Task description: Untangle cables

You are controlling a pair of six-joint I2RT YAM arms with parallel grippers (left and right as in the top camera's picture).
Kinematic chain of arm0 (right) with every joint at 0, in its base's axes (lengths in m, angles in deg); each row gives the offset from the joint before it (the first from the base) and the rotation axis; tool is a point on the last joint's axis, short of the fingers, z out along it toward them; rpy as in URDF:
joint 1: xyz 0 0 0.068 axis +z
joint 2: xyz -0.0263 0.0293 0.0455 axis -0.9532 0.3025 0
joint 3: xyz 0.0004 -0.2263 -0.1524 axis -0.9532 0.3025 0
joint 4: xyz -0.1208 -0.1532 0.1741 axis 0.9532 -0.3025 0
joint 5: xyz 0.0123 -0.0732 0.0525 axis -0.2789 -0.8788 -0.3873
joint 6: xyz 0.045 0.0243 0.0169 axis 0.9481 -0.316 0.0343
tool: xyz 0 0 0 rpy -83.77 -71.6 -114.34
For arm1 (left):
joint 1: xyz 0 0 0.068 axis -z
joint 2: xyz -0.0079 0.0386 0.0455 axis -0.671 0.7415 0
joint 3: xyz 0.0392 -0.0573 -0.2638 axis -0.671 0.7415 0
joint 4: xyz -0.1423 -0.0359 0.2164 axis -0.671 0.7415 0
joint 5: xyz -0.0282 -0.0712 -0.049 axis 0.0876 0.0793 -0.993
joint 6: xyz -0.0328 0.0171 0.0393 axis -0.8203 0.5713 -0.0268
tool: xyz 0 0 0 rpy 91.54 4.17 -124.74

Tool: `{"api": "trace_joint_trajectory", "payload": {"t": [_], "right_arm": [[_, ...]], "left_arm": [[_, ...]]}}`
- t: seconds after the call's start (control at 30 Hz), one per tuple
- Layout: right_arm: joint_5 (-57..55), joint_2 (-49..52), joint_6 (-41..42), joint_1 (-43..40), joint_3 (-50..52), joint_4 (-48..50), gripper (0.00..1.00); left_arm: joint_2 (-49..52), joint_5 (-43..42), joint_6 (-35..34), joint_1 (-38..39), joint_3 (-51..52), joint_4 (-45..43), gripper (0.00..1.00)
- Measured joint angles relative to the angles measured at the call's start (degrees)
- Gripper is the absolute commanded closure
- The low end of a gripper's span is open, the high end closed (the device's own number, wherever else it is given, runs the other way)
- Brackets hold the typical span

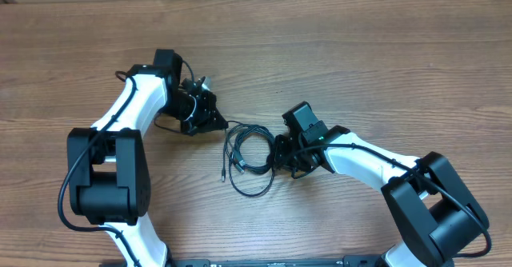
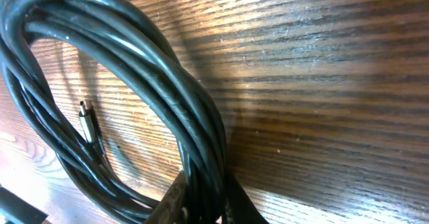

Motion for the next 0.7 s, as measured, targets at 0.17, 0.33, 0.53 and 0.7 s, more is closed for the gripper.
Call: {"api": "trace_joint_trajectory", "payload": {"t": [0.17, 0.33, 0.53, 0.7], "right_arm": [[0.1, 0.0, 0.0, 0.0, 0.0, 0.0, 0.89], [0.1, 0.0, 0.0, 0.0, 0.0, 0.0, 0.89], [0.1, 0.0, 0.0, 0.0, 0.0, 0.0, 0.89], [0.1, 0.0, 0.0, 0.0, 0.0, 0.0, 0.89]], "left_arm": [[0.0, 8.5, 0.8, 0.2, -0.2, 3.5, 0.92], [0.0, 18.4, 0.4, 2.1, -0.2, 4.4, 0.91], [0.0, 24.5, -2.1, 5.3, -0.2, 3.4, 0.90], [0.0, 25.7, -3.1, 8.6, -0.2, 2.6, 0.89]]}}
